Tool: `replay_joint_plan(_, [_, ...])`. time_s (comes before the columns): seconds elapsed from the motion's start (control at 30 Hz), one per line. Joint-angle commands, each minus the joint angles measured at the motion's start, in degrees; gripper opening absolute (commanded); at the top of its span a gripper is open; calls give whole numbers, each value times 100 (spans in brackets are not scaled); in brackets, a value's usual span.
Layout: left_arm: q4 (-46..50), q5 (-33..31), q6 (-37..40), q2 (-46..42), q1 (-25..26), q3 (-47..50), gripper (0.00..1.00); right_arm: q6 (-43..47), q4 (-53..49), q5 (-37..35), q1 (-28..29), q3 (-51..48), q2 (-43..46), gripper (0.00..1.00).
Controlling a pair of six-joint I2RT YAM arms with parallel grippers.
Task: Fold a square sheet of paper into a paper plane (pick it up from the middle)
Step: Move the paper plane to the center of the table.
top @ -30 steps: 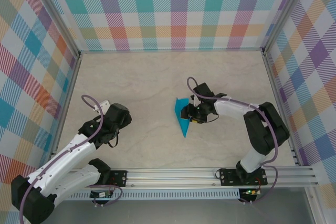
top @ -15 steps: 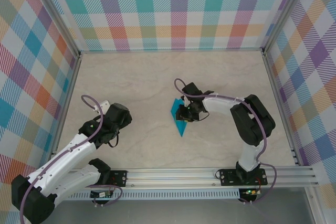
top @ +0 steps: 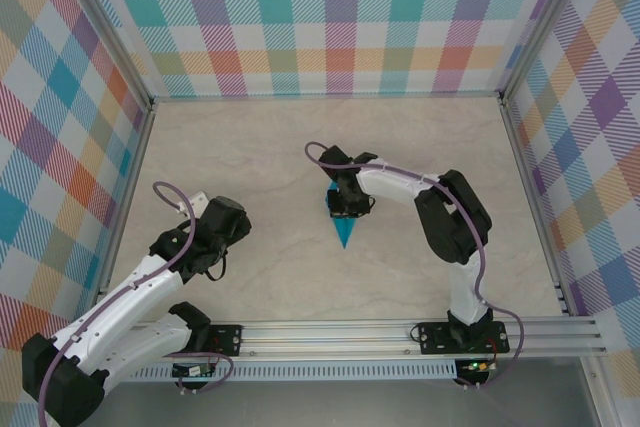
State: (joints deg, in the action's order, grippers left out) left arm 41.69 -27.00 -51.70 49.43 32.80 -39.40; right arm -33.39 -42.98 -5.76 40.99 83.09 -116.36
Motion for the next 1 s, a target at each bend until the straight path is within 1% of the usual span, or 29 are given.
replay_joint_plan(0.0, [51, 19, -118, -52, -89, 132, 85, 52, -558, -251, 67, 205, -225, 15])
replay_joint_plan(0.2, [-28, 50, -141, -25, -98, 176, 85, 11, -542, -203, 84, 270, -444, 27])
replay_joint_plan(0.27, [-47, 45, -145, 9, -98, 171, 85, 35, -650, -229, 134, 368, -571, 28])
replay_joint_plan(0.43, [-89, 55, -154, 73, -98, 187, 85, -102, -1097, -574, 381, 644, -1080, 34])
replay_joint_plan(0.47, [-89, 65, -149, 85, -106, 187, 85, -157, -1161, -580, 404, 676, -1183, 38])
replay_joint_plan(0.57, [-87, 72, -165, 143, -107, 171, 85, -424, -1249, -696, 486, 693, -1337, 42])
replay_joint_plan(0.6, [-91, 86, -169, 150, -111, 169, 85, -541, -1317, -790, 506, 718, -1363, 47])
replay_joint_plan(0.83, [-126, 149, -165, 229, -116, 139, 85, -1064, -1404, -736, 498, 929, -1459, 50])
replay_joint_plan(0.9, [-141, 187, -140, 234, -116, 138, 85, -1126, -1321, -637, 497, 926, -1360, 51])
replay_joint_plan(0.97, [-148, 213, -100, 254, -109, 126, 85, -1128, -1357, -702, 506, 972, -1160, 51])
